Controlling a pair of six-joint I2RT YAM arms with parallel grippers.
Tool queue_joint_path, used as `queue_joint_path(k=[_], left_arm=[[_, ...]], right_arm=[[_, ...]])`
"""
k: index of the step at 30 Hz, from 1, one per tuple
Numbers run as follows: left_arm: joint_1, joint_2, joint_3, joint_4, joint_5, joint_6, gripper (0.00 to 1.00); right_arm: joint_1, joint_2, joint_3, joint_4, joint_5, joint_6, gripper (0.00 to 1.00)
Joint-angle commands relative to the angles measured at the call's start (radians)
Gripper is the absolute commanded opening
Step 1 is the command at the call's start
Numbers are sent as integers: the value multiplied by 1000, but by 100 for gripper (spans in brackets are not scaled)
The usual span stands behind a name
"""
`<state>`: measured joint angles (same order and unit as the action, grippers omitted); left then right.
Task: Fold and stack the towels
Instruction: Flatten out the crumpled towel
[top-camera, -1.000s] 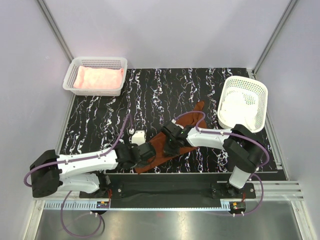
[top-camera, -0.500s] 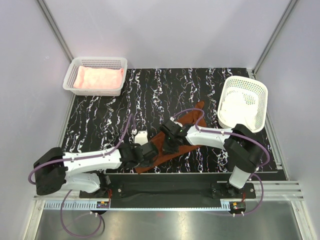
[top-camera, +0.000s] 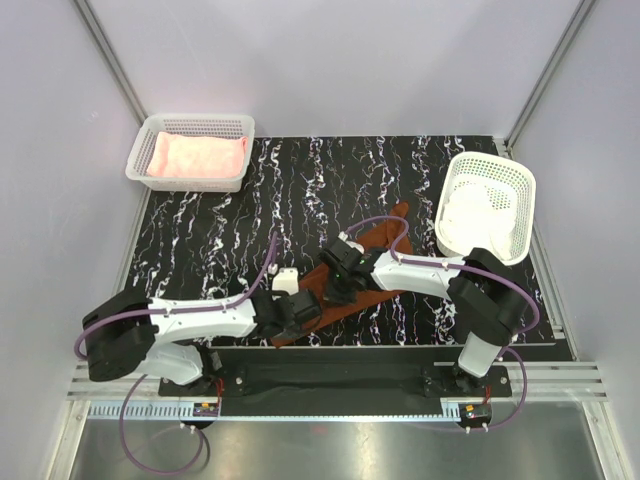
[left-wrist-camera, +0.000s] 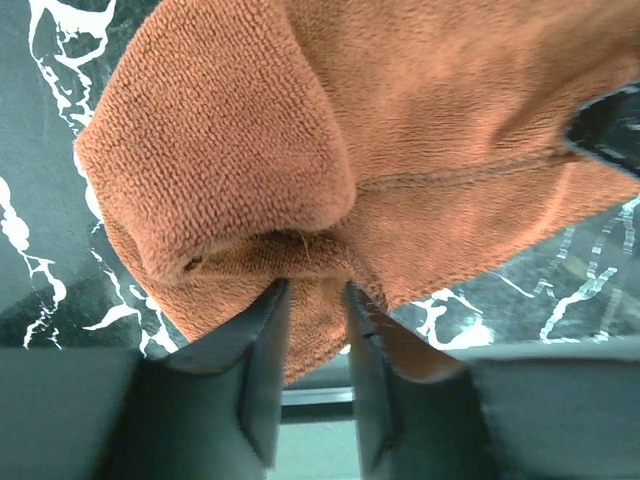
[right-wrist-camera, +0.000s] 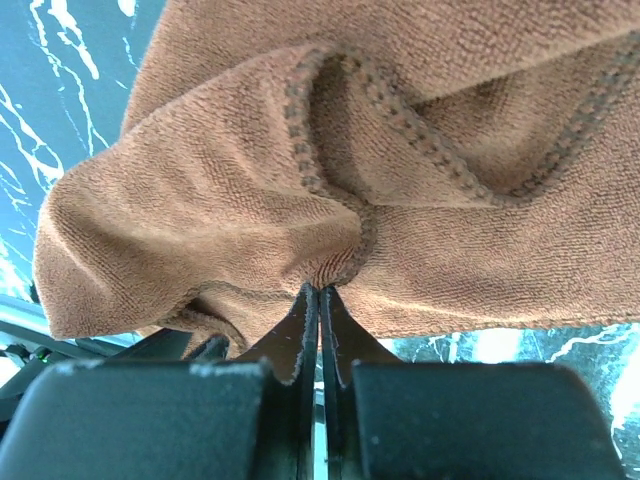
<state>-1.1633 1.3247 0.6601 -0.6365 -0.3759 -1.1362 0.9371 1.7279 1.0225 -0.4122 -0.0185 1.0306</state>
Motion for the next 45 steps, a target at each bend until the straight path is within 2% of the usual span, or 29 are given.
queue_joint_path(k=[1,6,8,10,14,17,22,24,25,30,32,36,38,41,45], left_arm=[[-4,30,13,8,-43,-11,28],[-4,38,30,-26,-54,-7,0],[-4,27,64,-64,-69,1,0],[-4,1,108,-181,-101,16,0],[11,-167,263,-311,-170,93,0],[60,-273,323,-295,-129,231,0],[122,-384,508,-259,-115,456,0],[142,-400,576,-241,-116,525,0],[151,-401,664,-236,-115,586,0],[154,-381,930,-226,-61,726,0],[152,-378,1034,-213,1,760,0],[152,-369,1145,-146,147,797,0],[152,-360,1173,-128,225,796,0],[152,-343,1217,-118,281,782,0],[152,-331,1234,-137,290,780,0]], right_arm=[[11,-27,13,41,25,-20,2],[12,-27,16,52,26,-33,0],[12,-31,27,41,28,-44,0],[12,-42,47,-2,54,-59,0],[-3,-94,138,-106,144,-116,0],[-41,-148,236,-190,227,-180,0],[-112,-257,451,-319,350,-319,0],[-124,-306,569,-336,370,-415,0],[-126,-323,608,-344,371,-466,0],[-126,-408,872,-444,367,-558,0],[-126,-456,883,-419,358,-596,0],[-124,-606,832,-259,261,-670,0],[-126,-637,823,-235,262,-678,0],[-126,-671,823,-234,275,-669,0],[-126,-706,791,-185,204,-639,0]])
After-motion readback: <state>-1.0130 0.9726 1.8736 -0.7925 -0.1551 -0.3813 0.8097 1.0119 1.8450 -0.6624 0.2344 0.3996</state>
